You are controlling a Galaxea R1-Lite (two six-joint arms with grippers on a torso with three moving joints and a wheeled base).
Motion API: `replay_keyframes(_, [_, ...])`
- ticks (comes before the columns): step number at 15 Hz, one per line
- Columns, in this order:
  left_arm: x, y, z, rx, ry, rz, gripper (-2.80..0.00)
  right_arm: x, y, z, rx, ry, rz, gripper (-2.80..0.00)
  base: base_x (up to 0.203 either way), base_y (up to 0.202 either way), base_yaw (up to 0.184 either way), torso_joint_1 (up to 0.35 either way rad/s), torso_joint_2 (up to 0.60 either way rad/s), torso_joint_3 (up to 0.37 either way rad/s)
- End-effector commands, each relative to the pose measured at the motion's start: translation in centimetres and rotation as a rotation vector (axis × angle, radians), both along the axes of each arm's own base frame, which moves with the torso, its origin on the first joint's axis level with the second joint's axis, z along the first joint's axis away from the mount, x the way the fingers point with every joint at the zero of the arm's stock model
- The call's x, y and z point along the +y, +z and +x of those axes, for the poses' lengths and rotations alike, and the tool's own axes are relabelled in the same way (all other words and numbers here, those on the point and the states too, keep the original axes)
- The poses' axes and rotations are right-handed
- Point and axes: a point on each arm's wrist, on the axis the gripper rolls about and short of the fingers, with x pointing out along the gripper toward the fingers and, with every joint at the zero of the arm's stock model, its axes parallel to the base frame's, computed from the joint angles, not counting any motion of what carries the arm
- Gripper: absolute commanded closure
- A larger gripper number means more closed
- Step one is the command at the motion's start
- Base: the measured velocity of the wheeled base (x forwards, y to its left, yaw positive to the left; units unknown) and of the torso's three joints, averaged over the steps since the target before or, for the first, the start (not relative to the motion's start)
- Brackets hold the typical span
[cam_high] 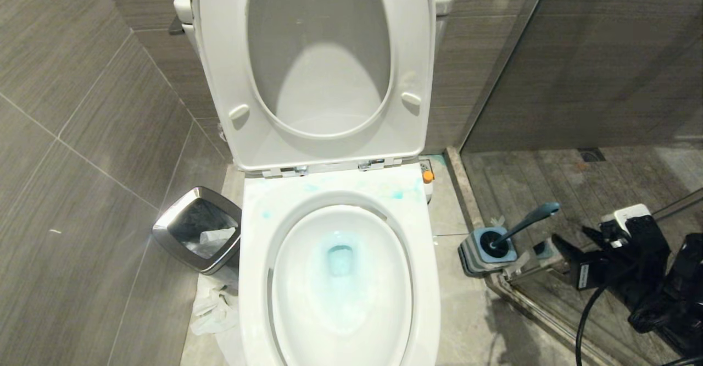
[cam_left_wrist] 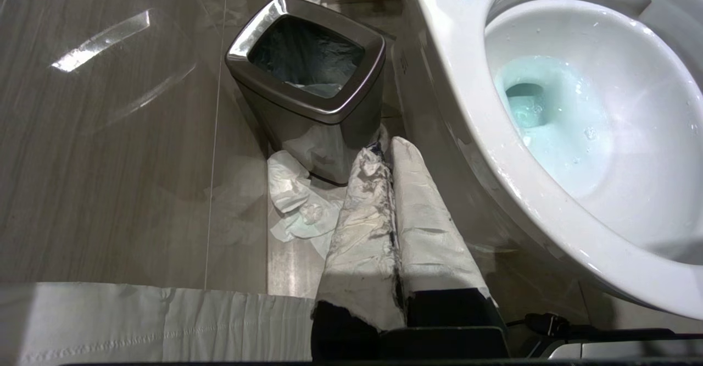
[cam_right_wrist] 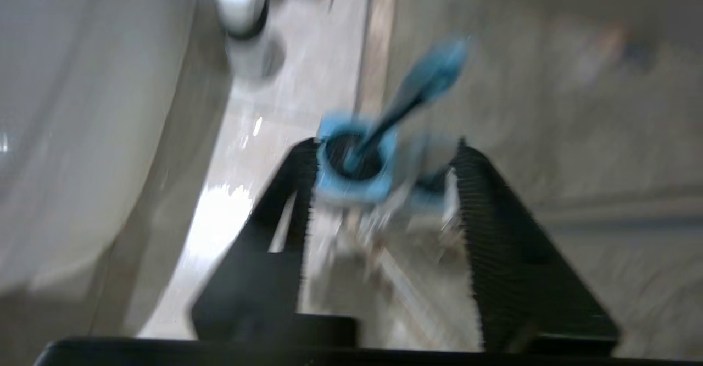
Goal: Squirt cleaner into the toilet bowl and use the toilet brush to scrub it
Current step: Flush the toilet
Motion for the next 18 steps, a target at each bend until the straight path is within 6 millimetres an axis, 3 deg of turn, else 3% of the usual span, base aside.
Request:
replay_keyframes(1, [0.0,0.0,0.0,0.0,-0.001,0.0,0.0,-0.1,3.1,-1.2,-0.146,-0.004,-0.038,0.0,0.0,0.0,0.0,0.0,0.0,0.0])
replay_keyframes(5, [0.0,0.0,0.0,0.0,-0.001,0.0,0.0,-0.3,6.4,-2.4,-0.306,-0.047,-0.106,0.0,0.0,0.0,0.0,0.0,0.0,0.0])
replay_keyframes(9, [0.0,0.0,0.0,0.002,-0.001,0.0,0.0,-0.5,8.8,-5.4,-0.381,-0.09,-0.102,0.0,0.0,0.0,0.0,0.0,0.0,0.0])
replay_keyframes(13, [0.0,0.0,0.0,0.0,-0.001,0.0,0.0,-0.8,10.3,-11.3,-0.39,-0.096,-0.096,0.0,0.0,0.0,0.0,0.0,0.0,0.0])
replay_keyframes(18, [0.0,0.0,0.0,0.002,-0.001,0.0,0.0,-1.2,10.5,-18.2,-0.334,-0.115,-0.054,0.0,0.0,0.0,0.0,0.0,0.0,0.0])
